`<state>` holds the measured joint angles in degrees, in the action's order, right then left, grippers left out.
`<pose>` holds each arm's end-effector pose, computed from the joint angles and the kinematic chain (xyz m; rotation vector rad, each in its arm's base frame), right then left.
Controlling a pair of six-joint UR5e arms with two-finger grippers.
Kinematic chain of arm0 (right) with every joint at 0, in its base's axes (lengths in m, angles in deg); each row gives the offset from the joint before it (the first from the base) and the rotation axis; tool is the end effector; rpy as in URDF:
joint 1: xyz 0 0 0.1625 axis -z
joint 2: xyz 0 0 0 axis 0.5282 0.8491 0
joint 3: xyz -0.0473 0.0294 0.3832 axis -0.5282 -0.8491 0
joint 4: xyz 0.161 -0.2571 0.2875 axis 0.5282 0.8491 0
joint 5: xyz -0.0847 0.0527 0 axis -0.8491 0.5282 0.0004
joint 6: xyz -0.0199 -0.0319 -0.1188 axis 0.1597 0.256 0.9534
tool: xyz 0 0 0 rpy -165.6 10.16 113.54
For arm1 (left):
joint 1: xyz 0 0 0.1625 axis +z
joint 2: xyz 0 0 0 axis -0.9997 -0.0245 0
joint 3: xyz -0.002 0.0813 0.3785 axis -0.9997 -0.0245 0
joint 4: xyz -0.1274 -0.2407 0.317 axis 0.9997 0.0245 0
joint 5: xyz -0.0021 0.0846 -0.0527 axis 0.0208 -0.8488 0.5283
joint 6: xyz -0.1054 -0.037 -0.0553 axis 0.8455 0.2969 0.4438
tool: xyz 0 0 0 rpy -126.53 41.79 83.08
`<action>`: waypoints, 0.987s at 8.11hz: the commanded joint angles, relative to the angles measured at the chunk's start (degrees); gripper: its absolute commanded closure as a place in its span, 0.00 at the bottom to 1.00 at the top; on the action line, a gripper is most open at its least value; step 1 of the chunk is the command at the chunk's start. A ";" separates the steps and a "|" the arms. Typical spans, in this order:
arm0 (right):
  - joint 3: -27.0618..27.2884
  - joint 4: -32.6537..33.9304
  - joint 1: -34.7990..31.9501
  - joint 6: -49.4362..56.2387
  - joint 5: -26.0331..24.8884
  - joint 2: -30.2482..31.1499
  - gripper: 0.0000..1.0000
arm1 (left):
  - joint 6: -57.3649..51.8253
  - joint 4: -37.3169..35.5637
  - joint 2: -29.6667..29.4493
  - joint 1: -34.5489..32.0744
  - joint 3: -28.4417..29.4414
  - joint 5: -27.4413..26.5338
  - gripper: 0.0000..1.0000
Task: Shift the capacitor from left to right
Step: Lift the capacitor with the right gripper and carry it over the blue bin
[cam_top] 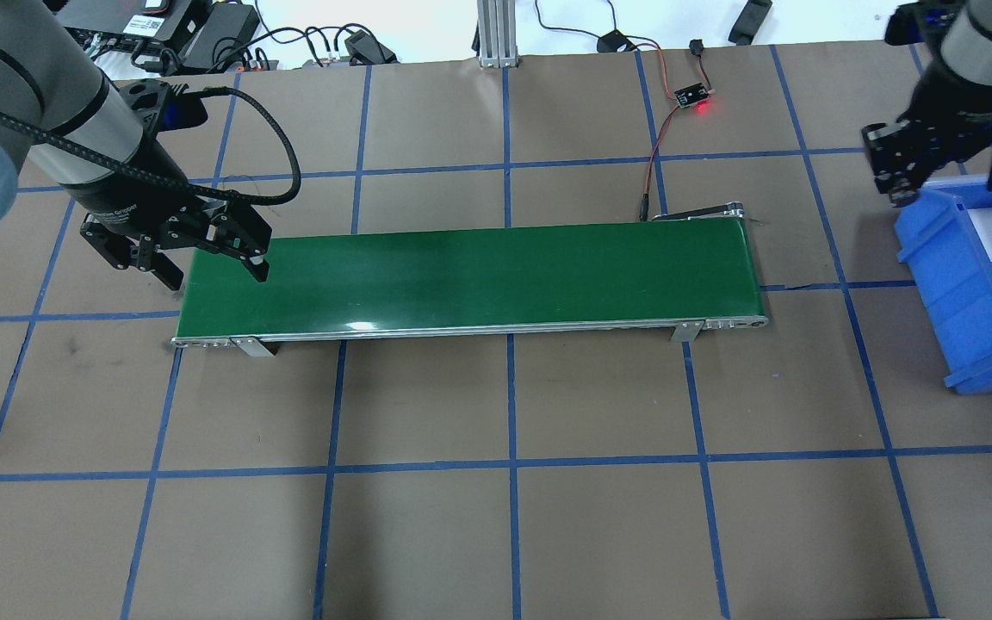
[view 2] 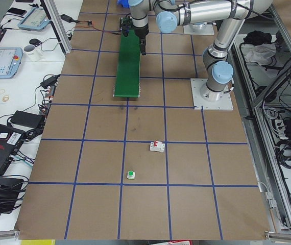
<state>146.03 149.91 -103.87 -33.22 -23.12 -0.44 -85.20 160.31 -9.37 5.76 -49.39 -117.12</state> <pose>-0.0553 -0.5621 0.3383 0.0722 -3.0289 0.0374 -0.0845 -0.4732 0.3748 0.0085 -3.0451 -0.1751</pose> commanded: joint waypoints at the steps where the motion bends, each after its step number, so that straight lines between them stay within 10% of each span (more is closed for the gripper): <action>1: -0.25 0.23 12.96 15.07 -1.11 0.71 1.00 | 0.09 0.00 -0.02 -0.05 0.00 0.09 0.00; 8: 0.19 5.85 23.01 27.42 4.13 -10.78 1.00 | 0.00 0.00 -0.11 -0.05 0.00 0.27 0.00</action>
<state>146.13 154.49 -82.32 -6.87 -22.20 -7.63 -85.17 160.31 -9.48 5.72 -49.39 -116.90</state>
